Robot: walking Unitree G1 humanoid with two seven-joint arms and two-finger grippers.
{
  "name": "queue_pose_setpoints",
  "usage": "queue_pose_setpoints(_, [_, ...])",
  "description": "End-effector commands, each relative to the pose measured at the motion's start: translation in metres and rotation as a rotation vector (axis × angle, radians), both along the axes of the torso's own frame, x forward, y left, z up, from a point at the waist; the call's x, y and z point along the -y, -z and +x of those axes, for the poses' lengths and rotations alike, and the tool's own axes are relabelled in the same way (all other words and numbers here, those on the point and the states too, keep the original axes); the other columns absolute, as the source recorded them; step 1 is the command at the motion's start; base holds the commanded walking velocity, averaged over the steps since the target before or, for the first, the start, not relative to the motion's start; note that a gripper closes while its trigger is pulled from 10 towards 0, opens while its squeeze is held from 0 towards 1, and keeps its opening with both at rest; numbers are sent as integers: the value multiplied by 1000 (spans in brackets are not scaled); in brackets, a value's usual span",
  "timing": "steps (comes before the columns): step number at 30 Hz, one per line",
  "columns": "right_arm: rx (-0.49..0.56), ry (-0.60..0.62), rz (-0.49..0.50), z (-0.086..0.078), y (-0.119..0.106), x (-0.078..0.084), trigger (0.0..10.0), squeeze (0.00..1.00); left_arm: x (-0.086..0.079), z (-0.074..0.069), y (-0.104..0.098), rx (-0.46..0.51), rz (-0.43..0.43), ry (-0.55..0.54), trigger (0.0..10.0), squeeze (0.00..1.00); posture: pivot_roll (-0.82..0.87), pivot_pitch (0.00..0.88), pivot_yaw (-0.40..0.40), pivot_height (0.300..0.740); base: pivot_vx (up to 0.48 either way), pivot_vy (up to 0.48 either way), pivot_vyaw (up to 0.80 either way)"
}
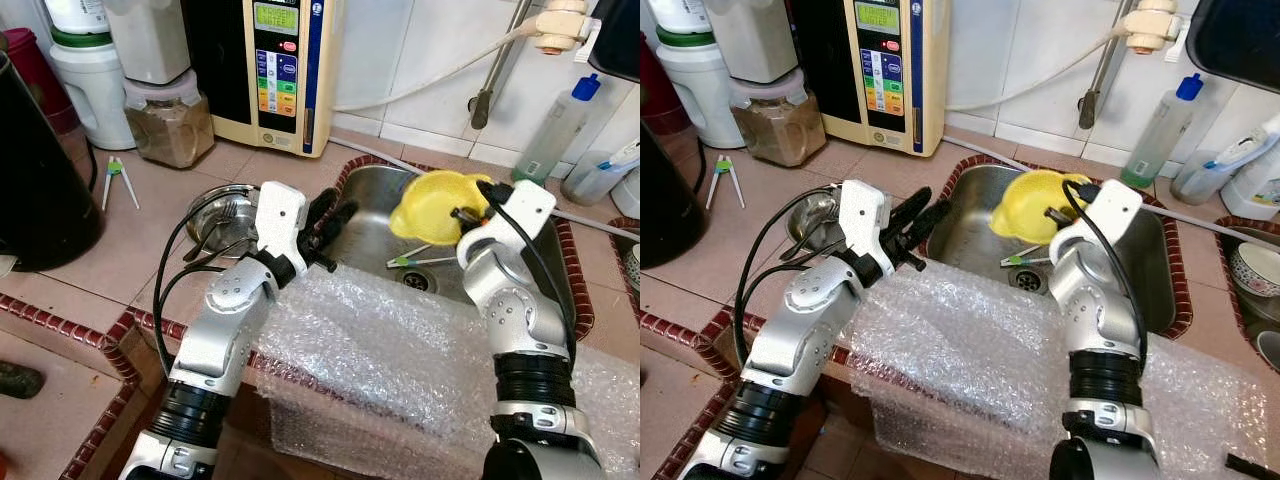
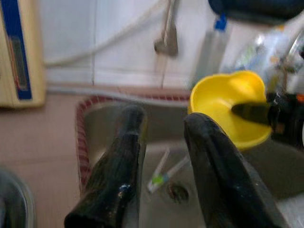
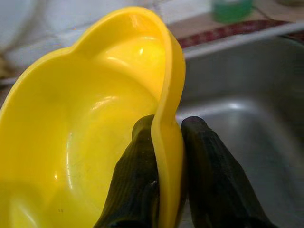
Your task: Kitchen organization
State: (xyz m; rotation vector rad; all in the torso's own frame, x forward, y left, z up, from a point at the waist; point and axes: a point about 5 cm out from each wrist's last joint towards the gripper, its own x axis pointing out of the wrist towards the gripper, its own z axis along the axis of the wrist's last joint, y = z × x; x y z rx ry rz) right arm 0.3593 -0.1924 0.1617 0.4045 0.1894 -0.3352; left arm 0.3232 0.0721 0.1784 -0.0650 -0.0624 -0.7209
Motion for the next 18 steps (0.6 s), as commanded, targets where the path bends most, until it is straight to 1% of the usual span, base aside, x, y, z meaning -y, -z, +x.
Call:
queue_pose_setpoints(1, [-21,55,-10,-2,5,11,0,0,4,-3,-1,-20,22,58,10000,1000,29,75,-55,740,0,0,0])
queue_pose_setpoints(3, [-34,73,-7,-2,8,13,0,0,3,-4,0,-41,45,79,10000,1000,32,86,-52,740,0,0,0])
queue_pose_setpoints(4, [-51,86,-18,-2,12,15,0,0,2,-4,1,-83,54,99,10000,1000,33,76,-52,740,0,0,0])
queue_pose_setpoints(5, [-51,86,-18,-2,12,15,0,0,2,-4,1,-83,54,99,10000,1000,33,76,-52,740,0,0,0])
queue_pose_setpoints(8, [-83,96,-30,-3,19,15,0,0,2,-5,3,-90,95,123,10000,1000,28,80,-48,740,0,0,0])
queue_pose_setpoints(9, [-104,85,-35,-4,22,13,1059,0,1,-5,4,-92,106,124,10000,1000,28,82,-47,740,0,0,0])
queue_pose_setpoints(10, [-113,75,-30,-4,25,12,2627,0,1,-6,5,-97,114,125,10000,1000,28,82,-48,740,0,0,0])
queue_pose_setpoints(11, [-120,72,-27,-5,27,11,8588,0,1,-6,5,-101,118,126,10000,1000,30,82,-47,740,0,0,0])
queue_pose_setpoints(12, [-147,78,-25,-7,33,10,10000,1000,2,-7,5,-107,131,136,10000,1000,31,83,-47,740,0,0,0])
queue_pose_setpoints(15, [-168,80,-14,-8,38,8,10000,1000,1,-8,7,-107,152,137,10000,1000,31,84,-47,740,0,0,0])
queue_pose_setpoints(18, [-189,76,-3,-8,42,5,10000,1000,1,-9,8,-120,154,135,10000,1000,33,84,-48,740,0,0,0])
